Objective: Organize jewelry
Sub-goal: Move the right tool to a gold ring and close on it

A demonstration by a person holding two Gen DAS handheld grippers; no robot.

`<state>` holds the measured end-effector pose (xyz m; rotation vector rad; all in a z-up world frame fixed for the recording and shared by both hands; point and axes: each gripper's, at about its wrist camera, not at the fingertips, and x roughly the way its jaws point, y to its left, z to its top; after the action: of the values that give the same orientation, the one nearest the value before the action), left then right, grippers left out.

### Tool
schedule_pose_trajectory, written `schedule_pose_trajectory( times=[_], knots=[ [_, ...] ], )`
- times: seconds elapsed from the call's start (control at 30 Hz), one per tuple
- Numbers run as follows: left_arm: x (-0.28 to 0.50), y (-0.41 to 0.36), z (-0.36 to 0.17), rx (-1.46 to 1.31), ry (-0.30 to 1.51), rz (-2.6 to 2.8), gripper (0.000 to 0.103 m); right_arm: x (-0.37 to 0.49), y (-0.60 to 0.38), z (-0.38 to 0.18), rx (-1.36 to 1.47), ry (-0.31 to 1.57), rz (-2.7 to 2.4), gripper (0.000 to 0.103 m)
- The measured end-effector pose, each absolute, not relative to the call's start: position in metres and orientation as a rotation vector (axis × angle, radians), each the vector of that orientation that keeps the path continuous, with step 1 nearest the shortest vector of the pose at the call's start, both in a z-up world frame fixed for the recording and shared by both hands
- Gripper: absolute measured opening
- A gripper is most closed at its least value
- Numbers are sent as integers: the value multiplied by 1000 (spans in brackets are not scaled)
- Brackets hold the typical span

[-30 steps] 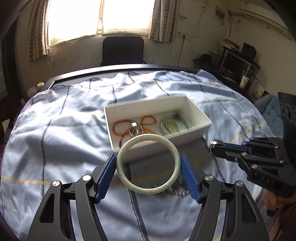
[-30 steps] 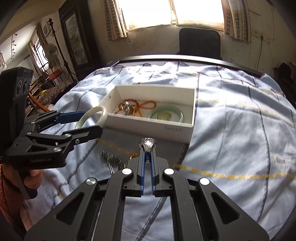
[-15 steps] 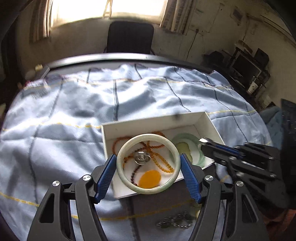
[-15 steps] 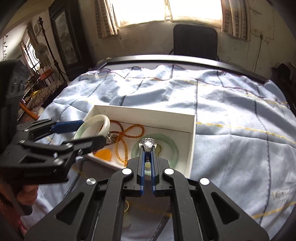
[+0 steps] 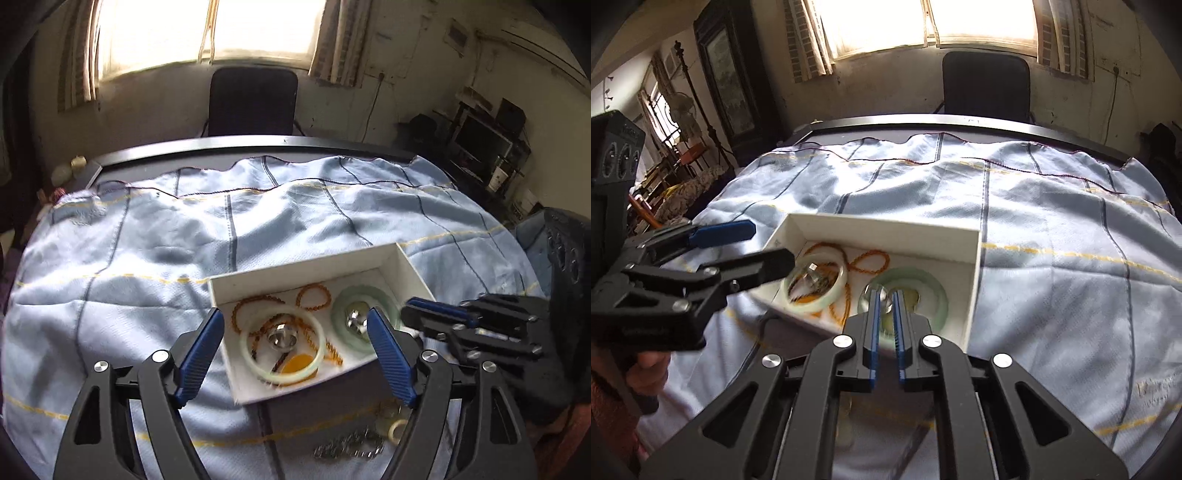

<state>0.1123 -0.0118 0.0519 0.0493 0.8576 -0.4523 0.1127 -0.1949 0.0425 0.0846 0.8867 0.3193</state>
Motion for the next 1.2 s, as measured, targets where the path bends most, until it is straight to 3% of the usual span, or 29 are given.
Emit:
schedule_pose_trajectory(
  times=[0.13,0.5,0.73,1.2],
  knots=[
    [87,-3,49,62,842,-442,80,82,-197,44,88,889,353,16],
    [43,17,14,-2,856,-372,80,30,-192,10,120,941,421,19],
    [41,19,9,1,830,-362,80,28,-190,9,82,920,411,28],
    [49,23,-1,12,874,-330,80,24,-177,4,18,918,414,29]
  ],
)
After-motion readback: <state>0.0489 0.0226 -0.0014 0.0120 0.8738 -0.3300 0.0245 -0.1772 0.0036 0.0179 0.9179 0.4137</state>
